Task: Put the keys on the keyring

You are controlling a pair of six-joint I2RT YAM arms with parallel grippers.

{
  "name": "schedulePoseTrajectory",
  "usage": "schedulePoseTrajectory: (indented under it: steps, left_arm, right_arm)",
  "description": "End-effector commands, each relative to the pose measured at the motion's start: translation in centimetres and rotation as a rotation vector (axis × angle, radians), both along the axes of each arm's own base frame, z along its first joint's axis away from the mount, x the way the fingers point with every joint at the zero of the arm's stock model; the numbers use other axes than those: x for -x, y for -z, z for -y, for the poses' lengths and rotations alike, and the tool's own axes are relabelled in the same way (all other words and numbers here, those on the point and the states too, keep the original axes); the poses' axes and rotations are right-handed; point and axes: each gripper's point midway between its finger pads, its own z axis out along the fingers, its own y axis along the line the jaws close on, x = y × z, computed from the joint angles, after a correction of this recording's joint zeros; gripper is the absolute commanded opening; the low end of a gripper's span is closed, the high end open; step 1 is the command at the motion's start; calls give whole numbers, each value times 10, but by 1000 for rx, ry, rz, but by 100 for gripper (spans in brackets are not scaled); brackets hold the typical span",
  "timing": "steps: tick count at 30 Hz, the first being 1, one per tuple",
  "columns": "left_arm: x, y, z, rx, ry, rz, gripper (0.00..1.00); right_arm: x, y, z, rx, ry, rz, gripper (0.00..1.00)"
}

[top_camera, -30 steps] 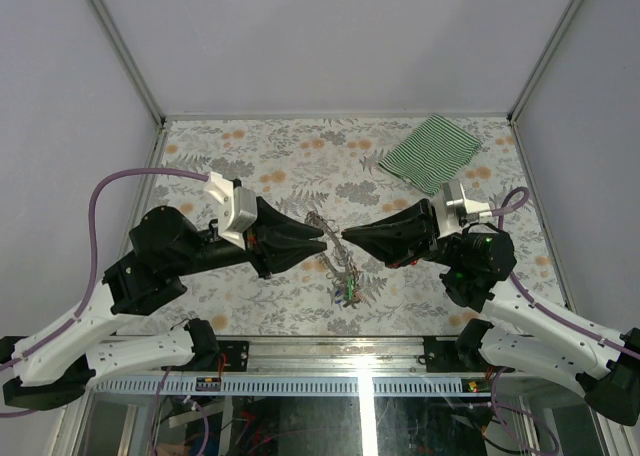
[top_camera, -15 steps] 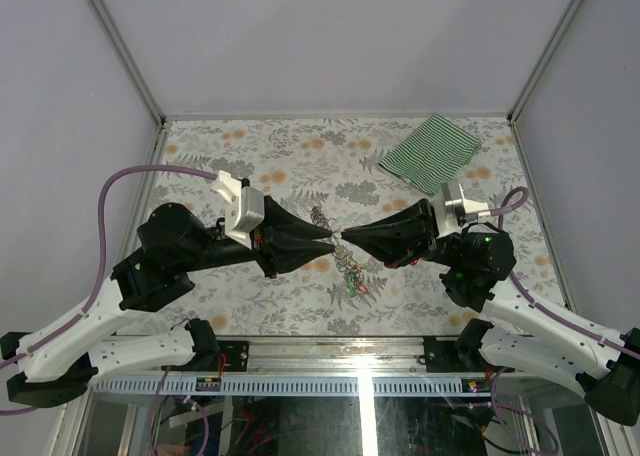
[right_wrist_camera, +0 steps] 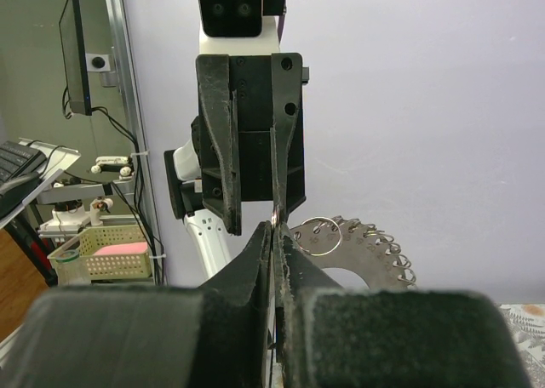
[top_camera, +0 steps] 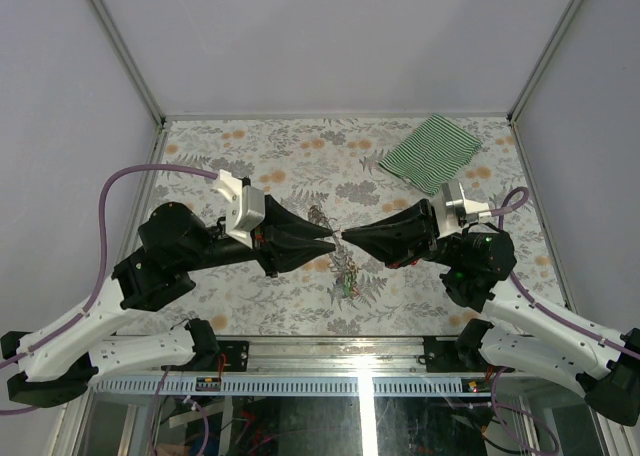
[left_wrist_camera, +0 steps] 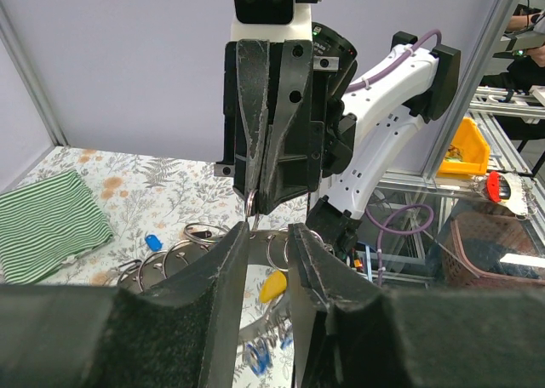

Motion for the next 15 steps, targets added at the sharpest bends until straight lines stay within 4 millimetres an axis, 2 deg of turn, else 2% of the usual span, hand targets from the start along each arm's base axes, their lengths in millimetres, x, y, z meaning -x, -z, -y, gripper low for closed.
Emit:
schedulePoseTrajectory:
  steps: [1, 15]
  left_arm:
    - [-2, -12, 4, 53, 0, 19, 26]
    - [-3, -14, 0, 66, -21, 19, 25]
  right_arm:
    - [13, -25, 13, -79, -1, 87, 0]
    - [12, -28, 20, -100, 38, 91, 0]
